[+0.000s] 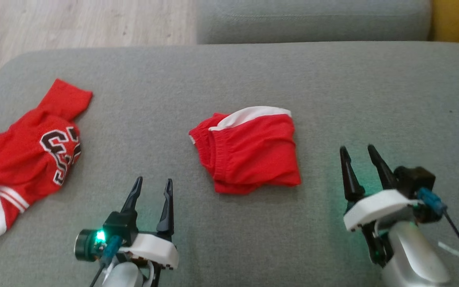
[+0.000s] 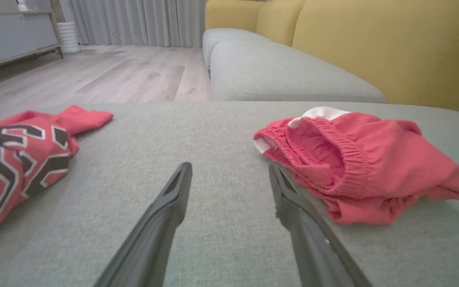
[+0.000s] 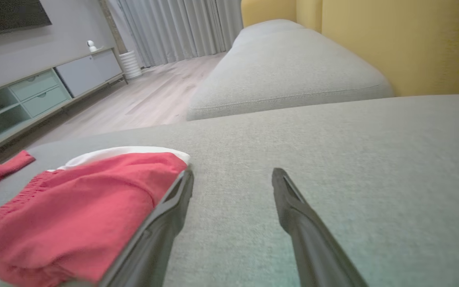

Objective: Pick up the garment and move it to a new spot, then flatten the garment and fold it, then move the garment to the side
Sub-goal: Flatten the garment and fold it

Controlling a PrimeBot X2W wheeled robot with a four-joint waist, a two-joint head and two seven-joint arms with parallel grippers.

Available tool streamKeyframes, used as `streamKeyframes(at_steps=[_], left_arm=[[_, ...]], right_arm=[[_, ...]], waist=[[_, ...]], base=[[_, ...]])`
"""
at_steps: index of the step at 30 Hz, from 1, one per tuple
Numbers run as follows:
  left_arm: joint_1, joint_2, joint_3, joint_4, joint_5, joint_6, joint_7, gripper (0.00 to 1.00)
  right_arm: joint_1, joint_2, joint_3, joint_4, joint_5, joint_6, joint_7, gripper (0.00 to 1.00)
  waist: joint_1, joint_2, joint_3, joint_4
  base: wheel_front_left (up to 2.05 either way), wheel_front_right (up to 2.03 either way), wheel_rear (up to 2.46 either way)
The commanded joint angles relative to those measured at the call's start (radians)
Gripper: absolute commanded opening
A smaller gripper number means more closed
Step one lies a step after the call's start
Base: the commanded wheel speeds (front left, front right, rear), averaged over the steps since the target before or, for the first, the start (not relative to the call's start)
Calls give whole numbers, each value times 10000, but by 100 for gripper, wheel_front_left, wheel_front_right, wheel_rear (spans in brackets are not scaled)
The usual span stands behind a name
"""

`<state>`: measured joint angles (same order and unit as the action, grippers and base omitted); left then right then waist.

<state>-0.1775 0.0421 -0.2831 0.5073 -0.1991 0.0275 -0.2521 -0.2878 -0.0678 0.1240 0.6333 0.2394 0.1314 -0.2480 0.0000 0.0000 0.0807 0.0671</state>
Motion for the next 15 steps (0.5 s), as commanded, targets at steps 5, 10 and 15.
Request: streamKeyframes(at_steps=[5,10,15], left_arm=[[430,81,523,-565,214,73,-97,100],[1022,81,475,-800,366,71,-97,100],[1166,81,447,-963,422,51,-97,100]], right_arm=[[398,169,77,-380,-186,-7,-136,100],[929,173,219,-208,103,-7,-137,100],[1049,174,285,-130,263,-7,-137,100]], waist=[[0,0,-418,-212],[0,0,-632,-235],[0,0,-583,-162]], base=[[0,0,0],[0,0,0],[0,0,0]])
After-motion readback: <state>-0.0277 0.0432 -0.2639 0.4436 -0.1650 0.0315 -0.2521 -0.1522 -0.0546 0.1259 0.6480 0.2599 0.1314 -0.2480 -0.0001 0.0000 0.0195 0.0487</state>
